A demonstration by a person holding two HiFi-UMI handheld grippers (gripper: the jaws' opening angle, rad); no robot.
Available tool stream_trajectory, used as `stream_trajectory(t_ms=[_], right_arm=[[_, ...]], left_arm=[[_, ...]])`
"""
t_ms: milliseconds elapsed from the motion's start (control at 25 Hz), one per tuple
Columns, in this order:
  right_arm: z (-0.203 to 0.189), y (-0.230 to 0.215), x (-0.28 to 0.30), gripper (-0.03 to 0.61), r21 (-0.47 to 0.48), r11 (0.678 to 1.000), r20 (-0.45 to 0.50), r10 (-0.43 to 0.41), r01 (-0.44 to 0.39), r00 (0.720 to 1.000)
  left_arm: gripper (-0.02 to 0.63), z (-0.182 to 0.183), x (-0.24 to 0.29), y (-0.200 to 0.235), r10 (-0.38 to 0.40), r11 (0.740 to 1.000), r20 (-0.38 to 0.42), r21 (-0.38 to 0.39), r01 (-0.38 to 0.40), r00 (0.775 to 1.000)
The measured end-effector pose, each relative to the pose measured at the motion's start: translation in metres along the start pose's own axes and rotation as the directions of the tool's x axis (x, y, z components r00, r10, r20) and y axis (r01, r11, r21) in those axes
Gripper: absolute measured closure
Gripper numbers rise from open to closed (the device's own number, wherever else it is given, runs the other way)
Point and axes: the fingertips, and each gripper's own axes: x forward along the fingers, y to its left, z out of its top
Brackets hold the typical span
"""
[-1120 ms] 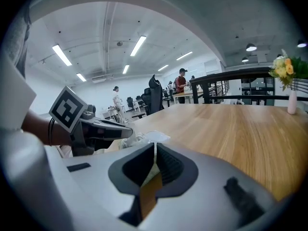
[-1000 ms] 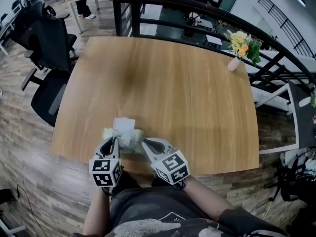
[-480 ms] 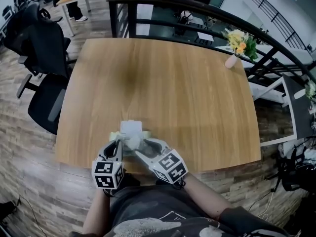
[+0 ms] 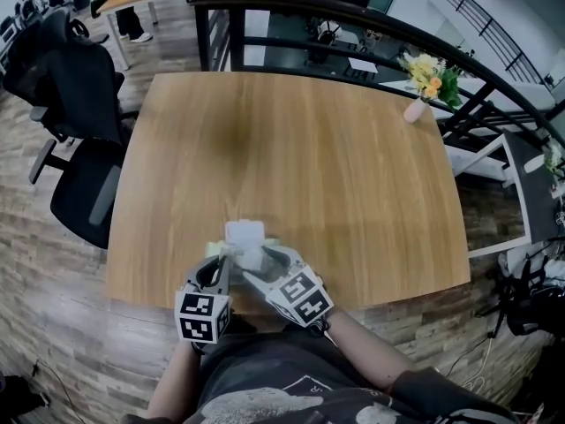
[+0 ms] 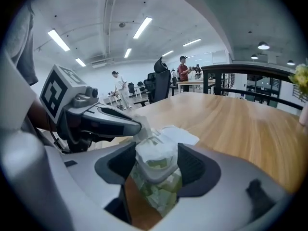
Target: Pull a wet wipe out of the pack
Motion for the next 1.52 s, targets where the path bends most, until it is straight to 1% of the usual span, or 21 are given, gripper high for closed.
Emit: stream_trajectory(t_ms=[280,520,560,600,680,800,960,1080,1520], right_arm=[[0.001,0.003,0.006,0.325,-0.028,1.000,-0.039,0.006,-0.008,0.999],[0.001,0.003,0.006,0.331,-0.004,1.000,-0.036,0.008,-0.009,0.999],[0.001,0.002,0.006,0.341,-0.007,1.000,-0.039,0.003,-0.003,0.999],[0.000,0.001,0.006,0.367,-0.013,1.000,-0.041,-0.006,0.005,0.999],[-0.002,-0.001,0.005,0.483,-0.030,0.999,-0.047,-0.026,0.024,0.999],[-0.003,0.002,0.006,0.490,-0.037,0.999,-0.063,-0.032,0.030,0.998],[-0.003,0.001,0.008,0.538,-0.032,0.999,-0.072,-0.037,0.035,0.997],[-0.004,0.001,0.006,0.544,-0.022,0.999,-0.067,-0.025,0.023,0.997],[-0.007,-0.004,-0.004,0.546,-0.034,0.999,-0.061,-0.006,0.004,0.998]], left_arm=[[0.590,-0.003,0.001,0.001,-0.031,0.999,-0.017,0.030,0.032,0.999],[0.591,-0.005,0.001,0.002,-0.038,0.999,-0.024,0.034,0.039,0.999],[0.591,-0.005,0.001,0.003,-0.038,0.999,-0.023,0.033,0.038,0.999],[0.590,-0.005,0.002,0.003,-0.037,0.999,-0.023,0.033,0.037,0.999],[0.591,-0.004,0.001,0.002,-0.034,0.999,-0.021,0.031,0.035,0.999],[0.591,-0.003,-0.002,0.003,-0.029,0.999,-0.017,0.029,0.029,0.999],[0.591,-0.003,-0.005,0.004,-0.019,1.000,-0.013,0.021,0.019,1.000],[0.591,-0.005,-0.005,0.002,-0.009,1.000,-0.011,0.014,0.009,1.000],[0.591,-0.003,-0.006,0.000,0.036,0.999,-0.005,-0.011,-0.036,0.999]])
